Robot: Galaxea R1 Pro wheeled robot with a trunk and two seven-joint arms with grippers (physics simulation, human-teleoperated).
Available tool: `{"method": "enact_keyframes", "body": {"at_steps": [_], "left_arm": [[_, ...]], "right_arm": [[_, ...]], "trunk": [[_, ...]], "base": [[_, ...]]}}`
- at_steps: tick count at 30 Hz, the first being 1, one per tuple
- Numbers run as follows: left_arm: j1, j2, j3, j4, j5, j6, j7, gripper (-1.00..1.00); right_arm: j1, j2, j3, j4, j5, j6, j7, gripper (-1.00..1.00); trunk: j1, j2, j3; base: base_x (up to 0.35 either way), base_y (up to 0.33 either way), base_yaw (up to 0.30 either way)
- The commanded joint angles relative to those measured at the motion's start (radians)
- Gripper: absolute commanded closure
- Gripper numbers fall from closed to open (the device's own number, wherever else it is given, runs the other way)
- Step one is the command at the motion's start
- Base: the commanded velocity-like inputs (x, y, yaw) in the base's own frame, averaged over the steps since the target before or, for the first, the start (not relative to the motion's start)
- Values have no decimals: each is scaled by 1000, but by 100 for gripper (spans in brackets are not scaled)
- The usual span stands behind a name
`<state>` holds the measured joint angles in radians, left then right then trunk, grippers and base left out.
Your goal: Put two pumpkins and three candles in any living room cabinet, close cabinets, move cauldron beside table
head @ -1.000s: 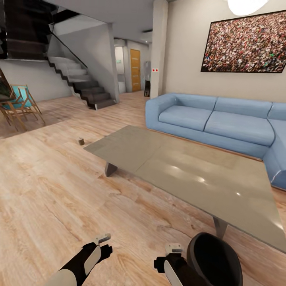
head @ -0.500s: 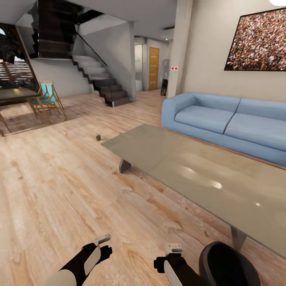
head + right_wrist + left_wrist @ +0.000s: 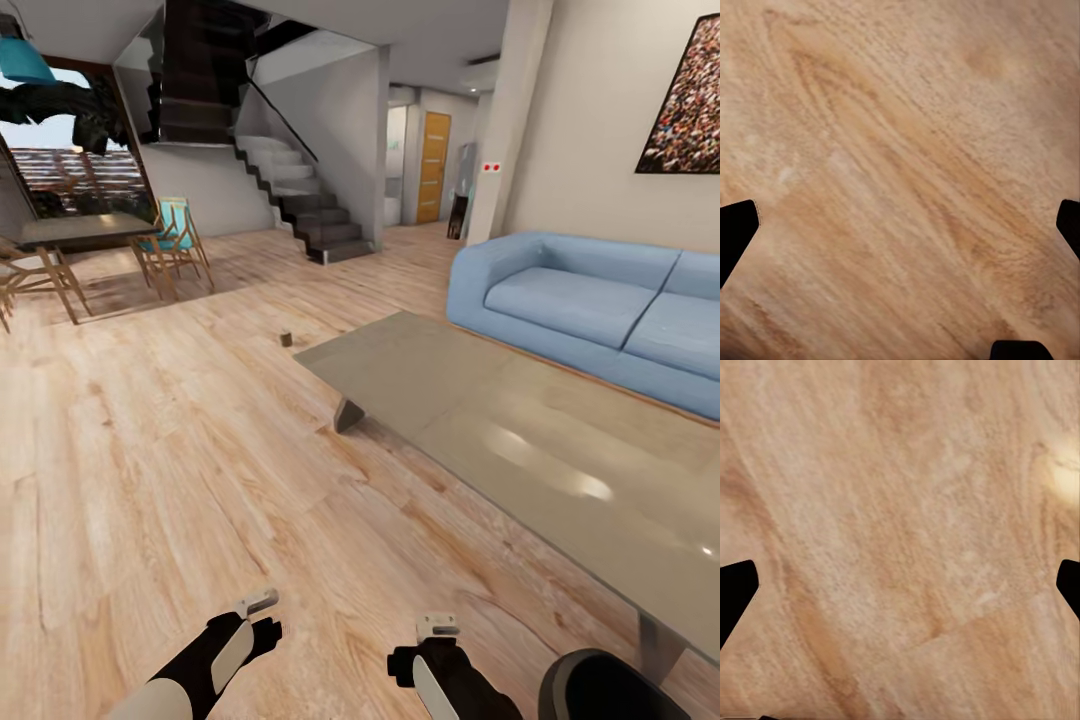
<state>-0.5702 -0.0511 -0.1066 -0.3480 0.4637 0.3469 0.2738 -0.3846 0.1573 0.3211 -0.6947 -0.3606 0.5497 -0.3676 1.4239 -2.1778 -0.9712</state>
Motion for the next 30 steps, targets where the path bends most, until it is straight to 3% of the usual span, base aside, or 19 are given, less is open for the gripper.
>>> {"method": "enact_keyframes", "body": {"at_steps": [1,19,25,30], "left_arm": [[0,1,-8,-2,10,3,8,-100],[0,3,-5,23,10,1,10,-100],[0,4,-6,38,11,-62,10,-100],[0,4,-6,47,12,-75,12,-100]], "right_arm": [[0,-1,4,-2,-11,3,-10,-100],[0,-1,4,-2,-11,3,-10,-100],[0,-1,4,-2,-11,2,-10,-100],[0,-1,4,-2,-11,1,-10,-100]], "trunk": [[0,0,-2],[0,0,-16],[0,0,-20],[0,0,-24]], "base": [[3,0,262],[12,0,262],[265,0,262],[341,0,262]]}}
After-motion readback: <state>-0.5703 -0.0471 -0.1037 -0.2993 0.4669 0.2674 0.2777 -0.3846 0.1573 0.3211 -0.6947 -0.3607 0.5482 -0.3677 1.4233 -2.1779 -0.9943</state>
